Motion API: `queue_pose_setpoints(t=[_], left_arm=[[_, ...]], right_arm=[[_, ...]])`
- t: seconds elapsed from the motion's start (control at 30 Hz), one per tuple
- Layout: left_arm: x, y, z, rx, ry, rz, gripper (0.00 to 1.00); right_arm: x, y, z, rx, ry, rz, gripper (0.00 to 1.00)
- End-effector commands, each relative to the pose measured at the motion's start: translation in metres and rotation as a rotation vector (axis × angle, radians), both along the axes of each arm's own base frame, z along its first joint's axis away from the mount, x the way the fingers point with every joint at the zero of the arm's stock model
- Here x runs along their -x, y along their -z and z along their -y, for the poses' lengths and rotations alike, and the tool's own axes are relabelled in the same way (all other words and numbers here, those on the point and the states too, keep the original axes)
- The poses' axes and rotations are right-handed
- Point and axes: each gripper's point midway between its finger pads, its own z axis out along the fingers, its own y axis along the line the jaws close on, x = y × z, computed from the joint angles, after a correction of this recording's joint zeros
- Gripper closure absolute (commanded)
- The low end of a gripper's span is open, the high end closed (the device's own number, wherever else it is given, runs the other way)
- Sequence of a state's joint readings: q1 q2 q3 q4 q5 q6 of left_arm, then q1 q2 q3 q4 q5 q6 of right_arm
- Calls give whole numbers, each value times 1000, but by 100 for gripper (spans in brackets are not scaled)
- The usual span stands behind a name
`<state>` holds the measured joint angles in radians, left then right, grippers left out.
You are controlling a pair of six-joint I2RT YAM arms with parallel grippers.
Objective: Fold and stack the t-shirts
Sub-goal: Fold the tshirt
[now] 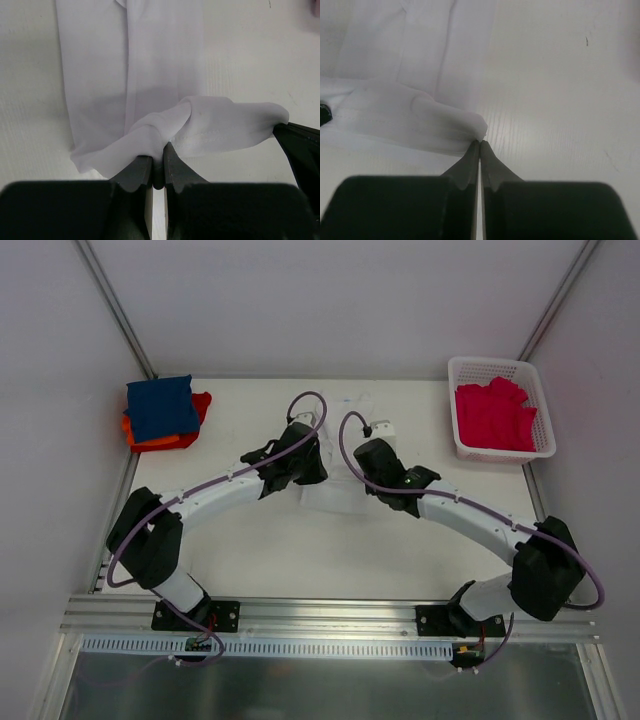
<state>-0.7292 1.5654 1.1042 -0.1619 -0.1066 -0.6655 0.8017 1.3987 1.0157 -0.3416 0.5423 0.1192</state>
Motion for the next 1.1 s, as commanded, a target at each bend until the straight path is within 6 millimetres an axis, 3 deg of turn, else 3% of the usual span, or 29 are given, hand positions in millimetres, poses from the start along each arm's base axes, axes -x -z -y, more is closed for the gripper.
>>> queue_pose_setpoints(t=[0.0,0.5,0.87,1.07], left_arm=[[-22,-3,-8,-33,3,24,100],[-81,28,4,-3,31,-42,100],[-104,50,3,15,41,-79,100],[-114,54,-1,21,36,-81,100]], right_arm=[[-25,-9,3,44,-11,18,100],[-78,21,0,49,-7,-55,100],[-101,43,-3,39,8,-104,100],[-113,44,-5,21,28,-104,100]])
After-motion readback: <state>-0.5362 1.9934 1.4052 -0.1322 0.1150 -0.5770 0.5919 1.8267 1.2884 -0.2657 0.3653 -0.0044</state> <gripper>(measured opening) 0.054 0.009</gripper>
